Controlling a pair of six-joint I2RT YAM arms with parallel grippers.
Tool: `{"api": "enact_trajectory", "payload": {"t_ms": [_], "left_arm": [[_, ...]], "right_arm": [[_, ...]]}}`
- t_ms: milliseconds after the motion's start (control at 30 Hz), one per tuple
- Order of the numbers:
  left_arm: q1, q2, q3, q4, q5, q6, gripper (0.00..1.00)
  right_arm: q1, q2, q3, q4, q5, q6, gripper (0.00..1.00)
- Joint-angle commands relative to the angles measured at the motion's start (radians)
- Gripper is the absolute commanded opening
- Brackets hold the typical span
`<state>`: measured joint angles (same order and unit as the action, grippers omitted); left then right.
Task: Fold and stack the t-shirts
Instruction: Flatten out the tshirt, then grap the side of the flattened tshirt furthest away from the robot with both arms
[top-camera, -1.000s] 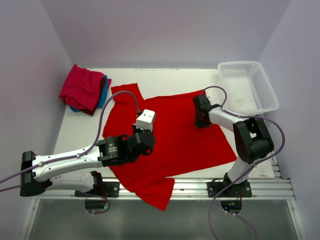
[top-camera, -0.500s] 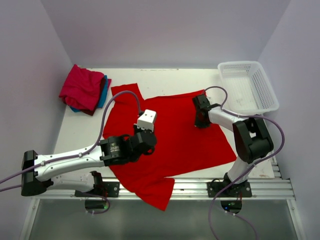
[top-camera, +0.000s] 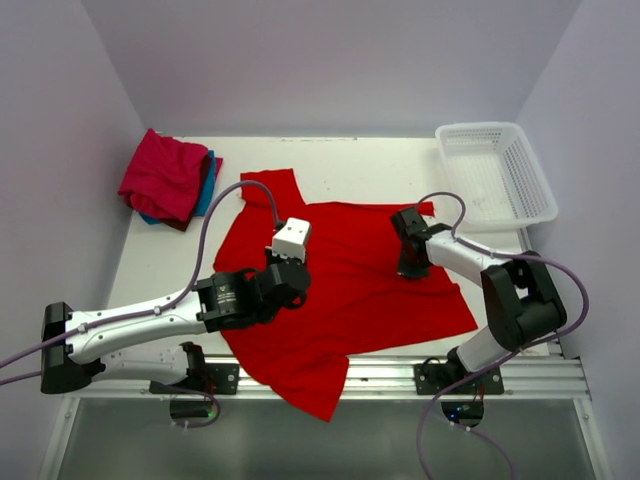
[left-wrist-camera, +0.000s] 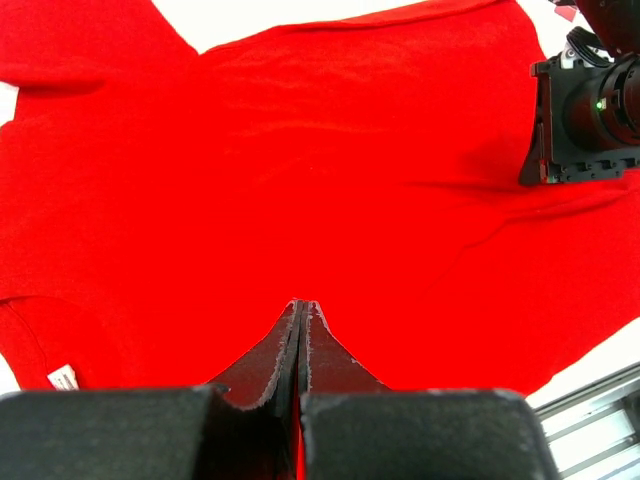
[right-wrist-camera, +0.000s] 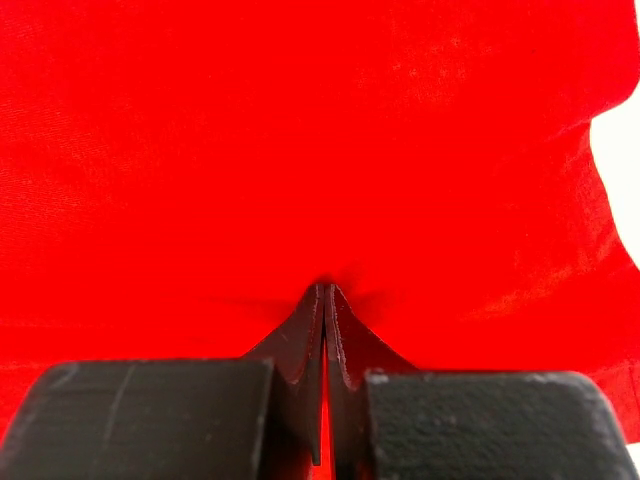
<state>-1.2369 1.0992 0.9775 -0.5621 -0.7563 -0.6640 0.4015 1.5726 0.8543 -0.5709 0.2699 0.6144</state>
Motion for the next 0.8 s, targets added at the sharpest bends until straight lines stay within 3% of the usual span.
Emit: {"api": "enact_trajectory", "payload": {"t_ms": [0,200,433,533,567,600,633,667,700,767], "left_arm": [[0.010,-0.016,0.009,0.042,-0.003,0.012,0.00],[0.034,-0.019,-0.082,0.132,0.003,0.079,0.00],[0.198,0.050,-0.042,0.390,0.086,0.292,0.00],[0.299,0.111,0.007,0.493,0.138,0.380,0.07],[0.330,0.126,0.016,0.522,0.165,0.400,0.14],[0.362,0.164,0.027,0.545,0.181,0.427,0.18],[0.437,0.188,0.055,0.603,0.207,0.432,0.25],[0.488,0.238,0.079,0.602,0.298,0.420,0.39],[0.598,0.270,0.104,0.590,0.340,0.378,0.44],[0.690,0.367,0.177,0.579,0.412,0.340,0.55]], "right_arm": [[0.013,0.032,-0.067,-0.156,-0.026,0.038,0.00],[0.051,-0.043,-0.044,-0.161,0.014,0.048,0.00],[0.051,-0.146,0.263,-0.106,0.133,-0.064,0.00],[0.050,-0.129,0.386,-0.086,0.146,-0.119,0.18],[0.049,-0.122,0.412,-0.084,0.144,-0.146,0.46],[0.051,-0.112,0.440,-0.086,0.146,-0.157,0.56],[0.051,-0.088,0.495,-0.101,0.152,-0.165,0.61],[0.050,-0.079,0.520,-0.113,0.150,-0.176,0.73],[0.051,-0.071,0.535,-0.121,0.147,-0.180,0.76],[0.049,-0.066,0.563,-0.139,0.144,-0.180,0.81]]}}
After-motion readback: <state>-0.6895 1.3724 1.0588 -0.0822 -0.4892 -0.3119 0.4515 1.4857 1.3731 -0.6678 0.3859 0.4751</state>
